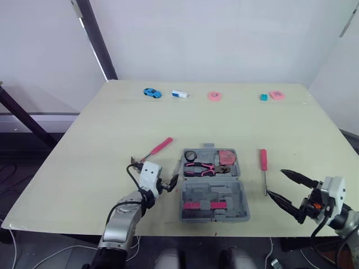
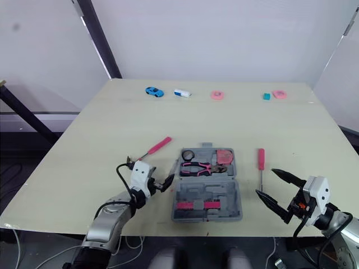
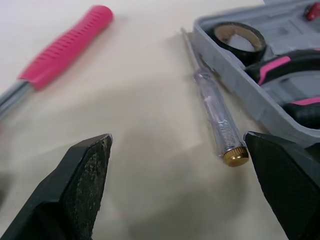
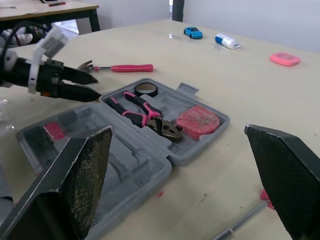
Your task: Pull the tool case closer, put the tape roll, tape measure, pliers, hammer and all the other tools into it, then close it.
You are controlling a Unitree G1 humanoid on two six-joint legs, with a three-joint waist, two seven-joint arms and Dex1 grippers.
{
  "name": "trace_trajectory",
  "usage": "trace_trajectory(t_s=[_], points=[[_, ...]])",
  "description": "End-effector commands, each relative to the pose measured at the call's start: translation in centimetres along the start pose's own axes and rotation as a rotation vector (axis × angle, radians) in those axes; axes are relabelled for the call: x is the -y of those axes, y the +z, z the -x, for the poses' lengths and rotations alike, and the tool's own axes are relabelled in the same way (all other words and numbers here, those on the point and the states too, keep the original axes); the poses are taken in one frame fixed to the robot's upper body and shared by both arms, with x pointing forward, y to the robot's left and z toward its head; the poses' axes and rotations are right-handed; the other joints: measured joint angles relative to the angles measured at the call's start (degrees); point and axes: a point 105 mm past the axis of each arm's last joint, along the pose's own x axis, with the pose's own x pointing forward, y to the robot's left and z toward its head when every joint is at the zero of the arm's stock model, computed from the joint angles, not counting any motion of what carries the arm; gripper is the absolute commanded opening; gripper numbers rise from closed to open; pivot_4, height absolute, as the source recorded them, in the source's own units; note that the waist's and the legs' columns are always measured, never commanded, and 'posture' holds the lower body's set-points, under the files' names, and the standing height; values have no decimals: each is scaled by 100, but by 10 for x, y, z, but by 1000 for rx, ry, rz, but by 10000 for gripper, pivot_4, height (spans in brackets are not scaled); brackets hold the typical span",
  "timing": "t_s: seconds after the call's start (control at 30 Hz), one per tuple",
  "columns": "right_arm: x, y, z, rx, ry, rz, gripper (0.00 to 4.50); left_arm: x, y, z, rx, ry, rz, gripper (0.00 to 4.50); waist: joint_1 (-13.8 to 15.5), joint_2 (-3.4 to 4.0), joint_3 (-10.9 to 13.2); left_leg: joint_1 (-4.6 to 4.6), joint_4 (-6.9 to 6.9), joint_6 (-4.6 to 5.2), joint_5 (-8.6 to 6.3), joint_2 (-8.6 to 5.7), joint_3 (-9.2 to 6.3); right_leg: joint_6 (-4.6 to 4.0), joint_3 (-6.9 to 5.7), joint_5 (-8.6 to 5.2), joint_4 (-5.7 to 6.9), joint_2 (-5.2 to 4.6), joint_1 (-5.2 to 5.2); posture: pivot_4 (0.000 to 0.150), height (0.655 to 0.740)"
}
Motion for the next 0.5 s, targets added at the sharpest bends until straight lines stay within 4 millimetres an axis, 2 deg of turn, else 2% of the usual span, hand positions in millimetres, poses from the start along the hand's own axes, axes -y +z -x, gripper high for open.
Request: trace_trajectory(t_s=[0.03,0.2,0.3,0.33,0.5], points=[[-7,10,-2,-6,49,45,44557,3,1,-4,0,-10,-2,45000,2,0,0,0,0,0,0,0,0,2,0,1,0,0,0,1500,7400],[-21,13,-6,-31,151,46,44557,2,0,-5,-5,-2,23,45000,1,0,0,1,0,0,0,0,-1,0,-1,0,1,0,1,1500,7400],[-25,18,-11,-31,194,63,45000,1,0,-5,-3,0,20,38951,3,0,0,1,2,0,0,0,-1,-2,-2,-1,1,-1,1,1500,7400],[-25,19,-12,-30,201,63,45000,0,0,-5,-3,2,19,36004,1,0,0,1,2,0,0,0,-2,-1,0,-1,1,-1,1,1500,7400],[-27,24,-20,-12,227,61,45000,-7,-2,3,-4,35,15,10102,1,0,0,0,1,0,0,0,-2,1,-2,0,0,-1,1,1500,7400]])
